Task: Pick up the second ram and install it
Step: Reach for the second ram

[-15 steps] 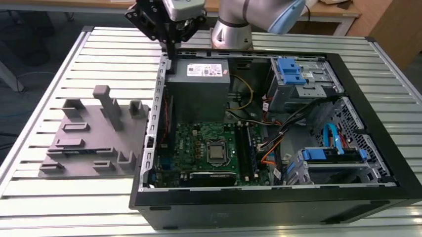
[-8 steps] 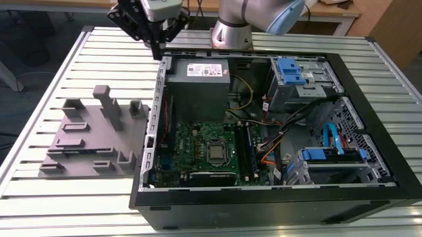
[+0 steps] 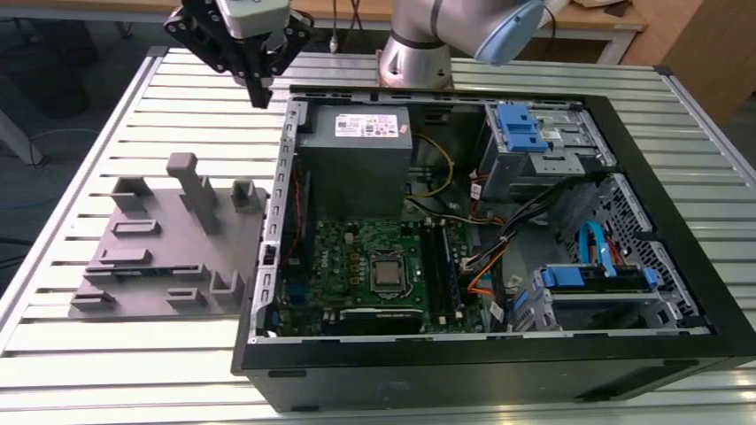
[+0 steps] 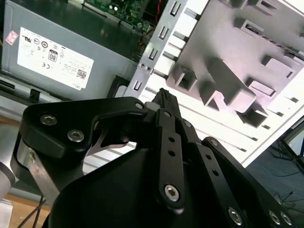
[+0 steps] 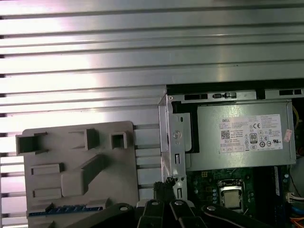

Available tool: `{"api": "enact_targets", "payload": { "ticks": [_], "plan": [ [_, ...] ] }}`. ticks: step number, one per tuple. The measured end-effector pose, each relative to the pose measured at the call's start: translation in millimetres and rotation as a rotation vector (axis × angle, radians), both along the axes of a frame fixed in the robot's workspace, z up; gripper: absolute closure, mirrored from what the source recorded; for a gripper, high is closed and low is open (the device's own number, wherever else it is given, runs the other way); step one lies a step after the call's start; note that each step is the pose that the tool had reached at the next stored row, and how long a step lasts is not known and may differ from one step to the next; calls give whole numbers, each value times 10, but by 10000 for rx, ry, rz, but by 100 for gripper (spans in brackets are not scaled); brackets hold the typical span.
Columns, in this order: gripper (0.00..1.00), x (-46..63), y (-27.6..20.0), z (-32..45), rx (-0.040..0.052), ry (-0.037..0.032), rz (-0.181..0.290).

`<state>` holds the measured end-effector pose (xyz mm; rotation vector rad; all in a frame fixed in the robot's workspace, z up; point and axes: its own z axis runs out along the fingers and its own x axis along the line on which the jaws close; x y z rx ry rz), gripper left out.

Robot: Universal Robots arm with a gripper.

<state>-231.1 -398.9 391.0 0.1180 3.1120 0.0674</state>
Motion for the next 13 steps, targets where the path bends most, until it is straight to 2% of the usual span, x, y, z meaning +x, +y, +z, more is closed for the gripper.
{"api": "enact_targets", "payload": {
  "ticks": [13],
  "plan": [
    [93, -306, 0, -22, 0, -1, 0]
  ]
}}
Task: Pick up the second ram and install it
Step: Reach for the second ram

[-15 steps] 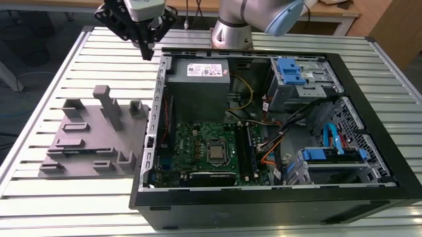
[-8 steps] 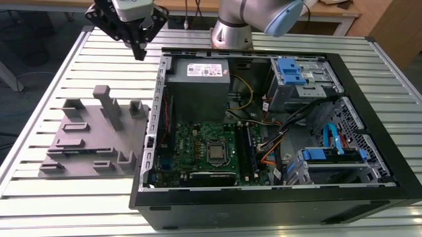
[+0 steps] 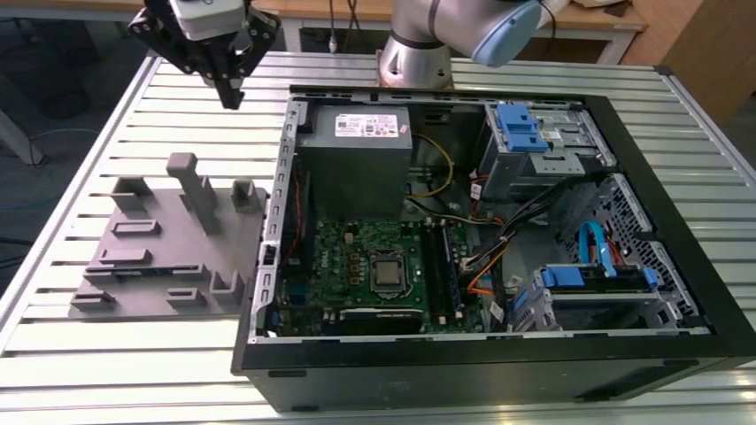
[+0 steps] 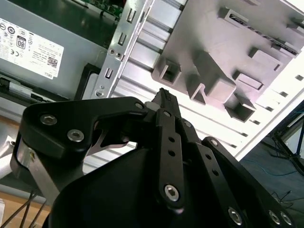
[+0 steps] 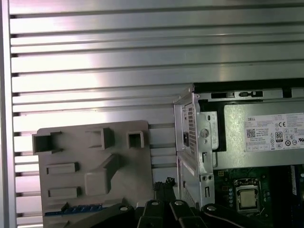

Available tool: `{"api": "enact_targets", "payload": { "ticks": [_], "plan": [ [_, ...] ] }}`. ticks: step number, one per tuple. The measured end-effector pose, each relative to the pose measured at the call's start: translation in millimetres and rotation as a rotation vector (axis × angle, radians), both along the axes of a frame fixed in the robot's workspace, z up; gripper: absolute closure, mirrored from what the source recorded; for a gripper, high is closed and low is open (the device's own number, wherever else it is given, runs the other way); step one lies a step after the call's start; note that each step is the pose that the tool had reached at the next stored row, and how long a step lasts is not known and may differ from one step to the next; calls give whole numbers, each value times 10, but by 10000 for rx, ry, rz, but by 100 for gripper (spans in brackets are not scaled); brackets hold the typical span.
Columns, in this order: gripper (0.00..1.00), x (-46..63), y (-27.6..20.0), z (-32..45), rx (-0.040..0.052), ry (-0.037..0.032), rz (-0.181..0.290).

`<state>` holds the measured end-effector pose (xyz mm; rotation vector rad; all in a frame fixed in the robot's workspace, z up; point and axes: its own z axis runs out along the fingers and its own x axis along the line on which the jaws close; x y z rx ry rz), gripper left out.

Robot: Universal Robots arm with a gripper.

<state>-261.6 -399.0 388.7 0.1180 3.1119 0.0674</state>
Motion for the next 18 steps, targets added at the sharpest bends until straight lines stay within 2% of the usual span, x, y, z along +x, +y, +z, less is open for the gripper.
{"api": "enact_targets", "payload": {
  "ticks": [18],
  "plan": [
    [93, -363, 0, -47, -1, 1, 0]
  ]
}}
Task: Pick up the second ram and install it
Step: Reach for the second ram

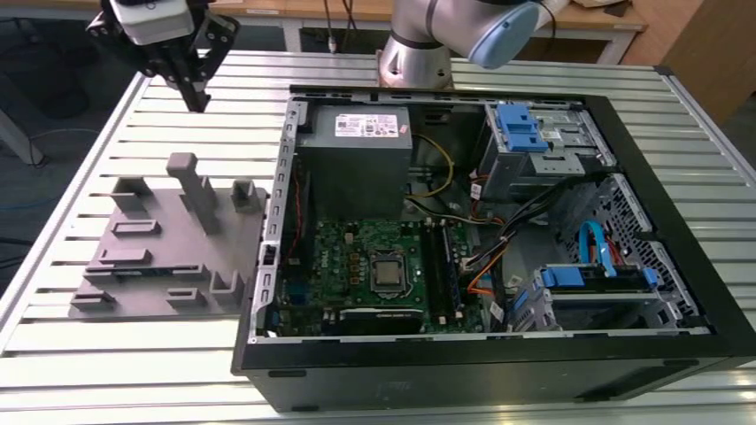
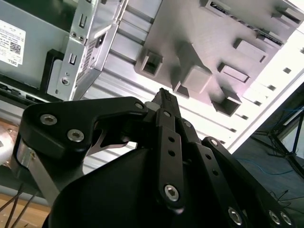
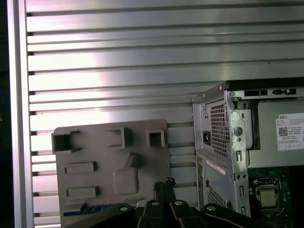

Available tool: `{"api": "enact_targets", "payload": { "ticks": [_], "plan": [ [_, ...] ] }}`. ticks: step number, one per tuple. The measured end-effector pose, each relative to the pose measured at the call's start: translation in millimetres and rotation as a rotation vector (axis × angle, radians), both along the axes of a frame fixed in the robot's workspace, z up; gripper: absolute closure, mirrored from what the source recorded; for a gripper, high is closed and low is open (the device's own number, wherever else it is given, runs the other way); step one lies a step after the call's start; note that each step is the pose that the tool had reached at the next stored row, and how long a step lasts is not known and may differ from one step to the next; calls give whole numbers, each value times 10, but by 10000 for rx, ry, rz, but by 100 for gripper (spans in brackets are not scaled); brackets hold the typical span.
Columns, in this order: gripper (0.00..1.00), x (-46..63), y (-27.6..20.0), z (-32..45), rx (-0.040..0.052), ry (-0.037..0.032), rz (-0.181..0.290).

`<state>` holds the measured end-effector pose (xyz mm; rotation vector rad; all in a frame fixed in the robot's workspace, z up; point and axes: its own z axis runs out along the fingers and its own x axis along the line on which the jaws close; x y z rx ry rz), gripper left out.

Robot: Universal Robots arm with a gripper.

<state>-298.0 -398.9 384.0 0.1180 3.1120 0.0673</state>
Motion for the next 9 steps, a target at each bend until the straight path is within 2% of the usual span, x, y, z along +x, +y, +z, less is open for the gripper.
{"api": "enact_targets", "payload": {
  "ticks": [9],
  "plan": [
    [93, -237, 0, -99, 1, -2, 0]
  ]
}}
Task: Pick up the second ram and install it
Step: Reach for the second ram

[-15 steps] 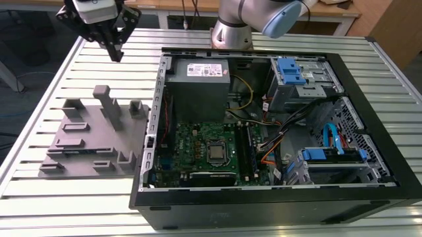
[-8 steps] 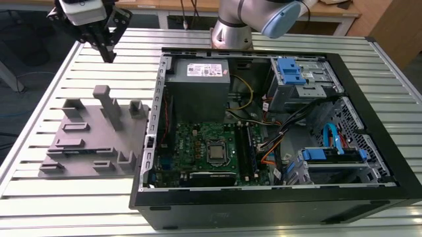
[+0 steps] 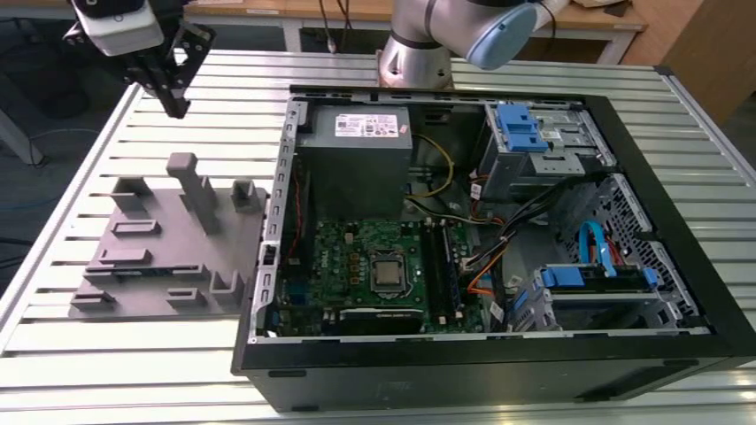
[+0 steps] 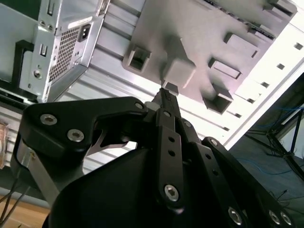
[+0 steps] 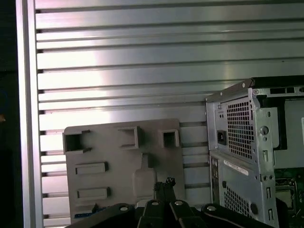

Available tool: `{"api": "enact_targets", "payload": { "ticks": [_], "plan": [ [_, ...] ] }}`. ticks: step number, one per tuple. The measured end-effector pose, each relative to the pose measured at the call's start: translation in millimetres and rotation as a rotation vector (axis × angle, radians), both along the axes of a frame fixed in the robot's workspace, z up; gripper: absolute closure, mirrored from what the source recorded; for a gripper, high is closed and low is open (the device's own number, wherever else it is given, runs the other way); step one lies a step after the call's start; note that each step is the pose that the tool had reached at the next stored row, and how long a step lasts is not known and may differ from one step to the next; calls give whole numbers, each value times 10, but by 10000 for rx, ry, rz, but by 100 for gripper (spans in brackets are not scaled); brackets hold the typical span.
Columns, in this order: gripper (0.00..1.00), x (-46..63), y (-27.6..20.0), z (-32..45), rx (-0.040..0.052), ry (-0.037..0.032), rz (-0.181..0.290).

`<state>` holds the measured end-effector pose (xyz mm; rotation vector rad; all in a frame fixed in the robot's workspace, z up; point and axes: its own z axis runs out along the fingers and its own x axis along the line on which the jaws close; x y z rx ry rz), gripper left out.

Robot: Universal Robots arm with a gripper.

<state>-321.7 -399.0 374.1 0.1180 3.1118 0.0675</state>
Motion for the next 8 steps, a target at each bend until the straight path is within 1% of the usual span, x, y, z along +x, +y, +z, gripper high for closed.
{"api": "enact_targets", "payload": {
  "ticks": [4, 6, 8],
  "plan": [
    [93, -155, -16, -67, -1, 2, 1],
    [93, -242, -35, -99, 1, -1, 0],
    [93, -314, -68, -130, -1, 1, 0]
  ]
}}
